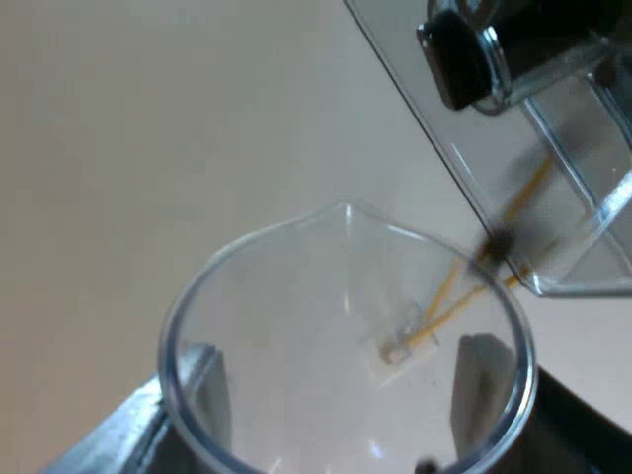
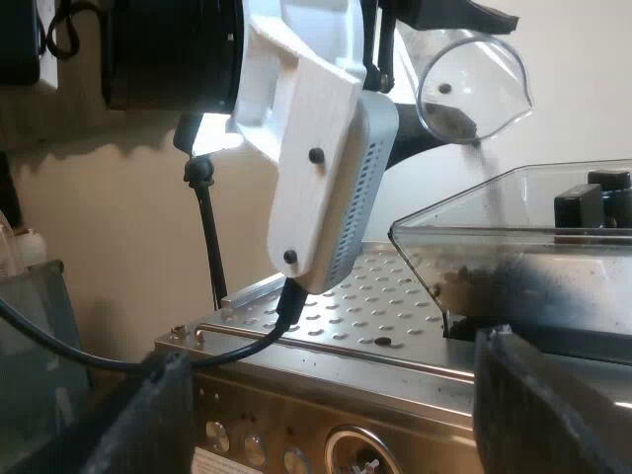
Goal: Pour the beans into the coffee machine
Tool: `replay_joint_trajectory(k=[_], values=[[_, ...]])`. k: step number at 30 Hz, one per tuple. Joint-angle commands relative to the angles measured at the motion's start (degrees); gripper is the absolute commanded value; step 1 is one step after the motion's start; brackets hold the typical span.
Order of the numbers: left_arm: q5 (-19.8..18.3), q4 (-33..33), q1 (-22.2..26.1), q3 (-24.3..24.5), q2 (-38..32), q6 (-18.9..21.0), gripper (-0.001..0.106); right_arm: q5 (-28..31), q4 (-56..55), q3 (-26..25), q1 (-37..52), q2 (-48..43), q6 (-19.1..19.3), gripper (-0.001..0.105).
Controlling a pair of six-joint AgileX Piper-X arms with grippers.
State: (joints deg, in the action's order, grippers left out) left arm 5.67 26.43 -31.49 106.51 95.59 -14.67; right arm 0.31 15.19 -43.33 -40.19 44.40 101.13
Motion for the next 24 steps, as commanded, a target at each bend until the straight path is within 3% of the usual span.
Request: replay_joint_trajectory(k=[1,8,22,24], values=[[-1.68,-1.07,-0.33,0.54,-0.61,-2.58,0.037,-0.31,0.42,-0.45,-0.20,-0.47,0.15,0.062],[-1.69,-1.07,-0.33,0.54,-0.61,-8.08,0.037,-0.31,0.42,-0.45,-0.20,-0.47,0.15,0.062],[-1.69,-1.07,-0.33,0.54,-0.61,-8.28,0.037,-0.31,0.42,-0.45,-0.20,-0.47,0.15,0.062],[-1.69,-1.07,-0.33,0.54,-0.61,-6.83,0.037,-0.31,0.42,-0.45,-0.20,-0.47,0.15,0.062]])
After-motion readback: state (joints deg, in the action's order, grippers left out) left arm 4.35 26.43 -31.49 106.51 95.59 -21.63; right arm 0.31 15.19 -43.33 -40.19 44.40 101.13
